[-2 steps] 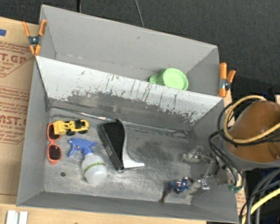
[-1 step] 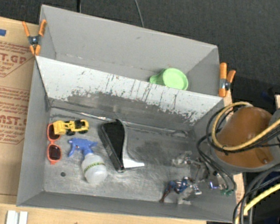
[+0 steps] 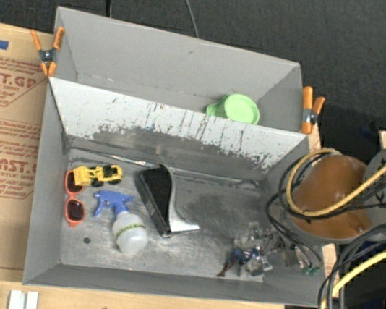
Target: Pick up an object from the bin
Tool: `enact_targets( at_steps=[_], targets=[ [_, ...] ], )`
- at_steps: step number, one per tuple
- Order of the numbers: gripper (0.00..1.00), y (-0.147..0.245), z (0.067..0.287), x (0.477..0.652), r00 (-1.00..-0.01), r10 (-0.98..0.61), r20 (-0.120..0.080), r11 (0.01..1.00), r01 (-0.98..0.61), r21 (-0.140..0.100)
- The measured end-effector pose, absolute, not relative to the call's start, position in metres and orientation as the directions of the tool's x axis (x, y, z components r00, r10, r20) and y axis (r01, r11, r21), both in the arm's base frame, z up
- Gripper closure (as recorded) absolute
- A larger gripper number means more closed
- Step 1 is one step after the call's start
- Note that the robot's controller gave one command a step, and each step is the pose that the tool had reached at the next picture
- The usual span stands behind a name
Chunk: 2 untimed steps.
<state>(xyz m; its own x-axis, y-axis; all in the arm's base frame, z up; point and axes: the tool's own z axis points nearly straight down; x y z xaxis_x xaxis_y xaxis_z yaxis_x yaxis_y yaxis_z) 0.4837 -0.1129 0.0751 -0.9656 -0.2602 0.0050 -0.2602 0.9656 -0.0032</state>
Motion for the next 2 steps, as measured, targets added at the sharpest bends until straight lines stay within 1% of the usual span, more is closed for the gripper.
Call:
enact_targets(
  at_steps=[2],
  targets=[
    [1.0, -0.1131, 0.0755, 0.4838, -0.966, -0.26, 0.005, 0.966, -0.26, -0.003]
  ],
)
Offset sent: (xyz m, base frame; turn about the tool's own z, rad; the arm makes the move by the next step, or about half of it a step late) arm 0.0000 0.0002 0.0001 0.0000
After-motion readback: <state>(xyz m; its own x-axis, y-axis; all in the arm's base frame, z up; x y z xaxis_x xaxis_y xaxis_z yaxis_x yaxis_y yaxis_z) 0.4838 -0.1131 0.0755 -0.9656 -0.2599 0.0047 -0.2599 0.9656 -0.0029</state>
